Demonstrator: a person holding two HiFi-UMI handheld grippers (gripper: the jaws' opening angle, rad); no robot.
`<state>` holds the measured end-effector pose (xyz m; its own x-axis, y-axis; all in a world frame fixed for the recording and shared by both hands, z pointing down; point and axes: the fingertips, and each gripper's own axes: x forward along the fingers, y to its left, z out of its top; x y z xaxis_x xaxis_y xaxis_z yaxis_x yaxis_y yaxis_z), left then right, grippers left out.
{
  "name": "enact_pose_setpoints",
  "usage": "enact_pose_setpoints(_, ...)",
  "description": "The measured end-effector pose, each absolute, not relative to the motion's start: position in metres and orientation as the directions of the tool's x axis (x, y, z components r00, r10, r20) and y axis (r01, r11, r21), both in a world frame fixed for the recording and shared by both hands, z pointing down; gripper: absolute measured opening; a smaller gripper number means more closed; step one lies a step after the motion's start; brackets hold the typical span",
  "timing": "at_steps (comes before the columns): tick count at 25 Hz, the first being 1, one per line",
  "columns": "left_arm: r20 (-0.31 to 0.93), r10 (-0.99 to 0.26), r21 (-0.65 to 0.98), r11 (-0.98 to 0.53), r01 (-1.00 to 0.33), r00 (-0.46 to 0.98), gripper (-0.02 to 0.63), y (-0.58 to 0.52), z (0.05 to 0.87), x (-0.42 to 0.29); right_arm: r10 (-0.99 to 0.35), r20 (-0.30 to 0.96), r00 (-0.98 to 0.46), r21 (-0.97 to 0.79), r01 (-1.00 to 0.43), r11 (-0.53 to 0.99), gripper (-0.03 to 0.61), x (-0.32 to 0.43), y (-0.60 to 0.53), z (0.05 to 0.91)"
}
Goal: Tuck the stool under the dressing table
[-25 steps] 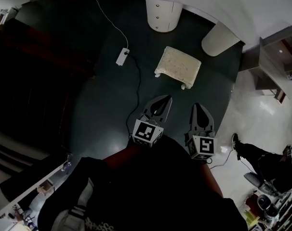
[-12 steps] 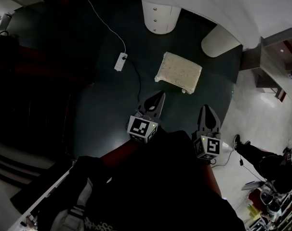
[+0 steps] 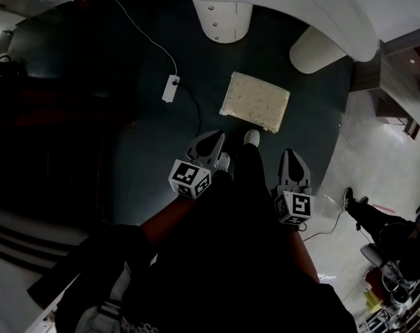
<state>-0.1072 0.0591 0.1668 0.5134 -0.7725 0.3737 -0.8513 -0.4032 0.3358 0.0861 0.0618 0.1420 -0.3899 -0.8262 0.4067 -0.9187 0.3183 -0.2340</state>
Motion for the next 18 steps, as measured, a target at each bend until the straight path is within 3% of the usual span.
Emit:
enact_pose_setpoints(10, 0.445, -0.789, 0.284, -0.324, -0.902, 0.424, 0.017, 0.016, 0.213, -0.105, -0.749, 0.402, -0.527, -0.285, -0.849, 0.445, 0.038, 0.101, 0.007, 0.188)
enact_pose_setpoints(18, 0.559, -0.733, 0.321, -0.241, -0.916, 0.389, 0.017, 0.028, 0.31, -0.127, -0.686, 0.551, -0.476, -0.222, -0.875, 0.429, 0.04, 0.111, 0.012, 0.289)
